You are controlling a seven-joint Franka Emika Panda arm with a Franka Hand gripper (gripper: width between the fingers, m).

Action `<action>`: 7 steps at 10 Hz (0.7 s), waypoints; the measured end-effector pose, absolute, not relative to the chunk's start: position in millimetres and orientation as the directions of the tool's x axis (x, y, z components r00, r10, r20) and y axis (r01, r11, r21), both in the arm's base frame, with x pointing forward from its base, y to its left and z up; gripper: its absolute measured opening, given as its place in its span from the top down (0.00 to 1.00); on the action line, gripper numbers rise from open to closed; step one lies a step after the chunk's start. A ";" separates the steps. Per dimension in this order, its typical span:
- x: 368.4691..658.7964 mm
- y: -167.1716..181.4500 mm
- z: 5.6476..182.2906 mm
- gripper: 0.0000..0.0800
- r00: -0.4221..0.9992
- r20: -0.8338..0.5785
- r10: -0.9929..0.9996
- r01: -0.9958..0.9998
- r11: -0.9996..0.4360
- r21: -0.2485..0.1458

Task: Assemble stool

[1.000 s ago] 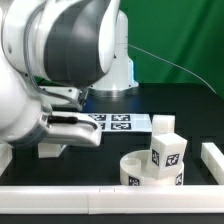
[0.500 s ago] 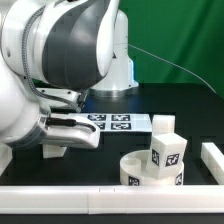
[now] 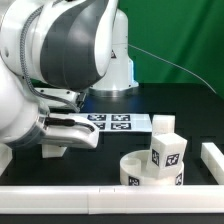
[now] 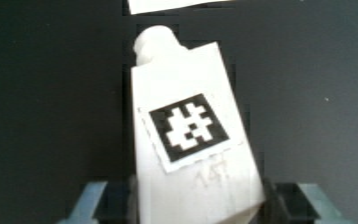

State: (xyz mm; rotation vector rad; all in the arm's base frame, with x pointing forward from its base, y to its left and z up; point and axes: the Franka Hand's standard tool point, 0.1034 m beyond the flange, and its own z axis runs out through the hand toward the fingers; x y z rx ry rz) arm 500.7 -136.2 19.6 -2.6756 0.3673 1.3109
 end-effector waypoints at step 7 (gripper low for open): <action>540.4 -116.3 104.8 0.60 0.630 -0.753 -0.191 -0.296 -0.955 -0.005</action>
Offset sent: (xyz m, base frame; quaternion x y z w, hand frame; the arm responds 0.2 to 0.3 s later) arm 0.0255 0.0257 0.0754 -0.0227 0.0195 0.0072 0.9995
